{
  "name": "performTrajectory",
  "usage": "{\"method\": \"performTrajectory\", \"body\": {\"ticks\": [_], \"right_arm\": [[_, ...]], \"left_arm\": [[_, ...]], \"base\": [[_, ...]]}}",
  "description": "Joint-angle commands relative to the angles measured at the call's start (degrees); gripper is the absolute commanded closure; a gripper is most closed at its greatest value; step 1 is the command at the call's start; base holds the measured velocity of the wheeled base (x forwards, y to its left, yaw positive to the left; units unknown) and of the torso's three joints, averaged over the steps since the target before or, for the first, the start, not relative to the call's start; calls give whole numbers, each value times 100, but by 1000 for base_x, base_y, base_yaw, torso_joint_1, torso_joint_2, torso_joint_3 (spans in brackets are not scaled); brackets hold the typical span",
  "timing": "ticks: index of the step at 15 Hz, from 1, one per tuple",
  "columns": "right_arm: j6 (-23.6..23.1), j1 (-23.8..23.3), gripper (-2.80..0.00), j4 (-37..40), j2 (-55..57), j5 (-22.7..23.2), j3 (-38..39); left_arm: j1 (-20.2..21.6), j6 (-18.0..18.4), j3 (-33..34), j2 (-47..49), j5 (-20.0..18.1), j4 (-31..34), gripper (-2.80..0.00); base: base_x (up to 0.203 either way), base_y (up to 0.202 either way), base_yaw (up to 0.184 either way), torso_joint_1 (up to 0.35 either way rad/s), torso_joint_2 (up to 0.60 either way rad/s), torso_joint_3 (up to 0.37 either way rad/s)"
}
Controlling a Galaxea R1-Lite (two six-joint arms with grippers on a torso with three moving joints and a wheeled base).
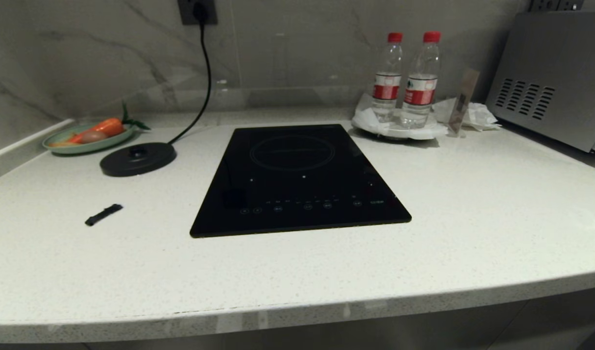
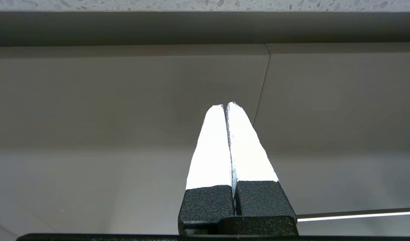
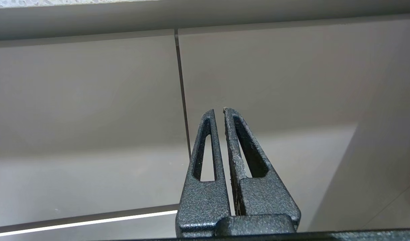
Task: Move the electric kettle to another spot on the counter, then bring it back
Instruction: Grab the kettle
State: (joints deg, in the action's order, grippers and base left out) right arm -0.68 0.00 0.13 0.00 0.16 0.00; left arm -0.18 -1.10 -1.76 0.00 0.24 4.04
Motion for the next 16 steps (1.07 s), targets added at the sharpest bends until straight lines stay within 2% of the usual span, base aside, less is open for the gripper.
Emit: {"method": "performTrajectory", "body": {"ticks": [1, 16], "right_arm": [[-2, 0, 0, 4, 0, 2, 0], [16, 0, 0, 4, 0, 2, 0]], "left_arm": [[1, -5, 0, 0, 2, 1, 0], [1, -5, 0, 0, 2, 1, 0]], "base": [[0, 0, 0, 0, 0, 0], [0, 0, 0, 0, 0, 0]]}}
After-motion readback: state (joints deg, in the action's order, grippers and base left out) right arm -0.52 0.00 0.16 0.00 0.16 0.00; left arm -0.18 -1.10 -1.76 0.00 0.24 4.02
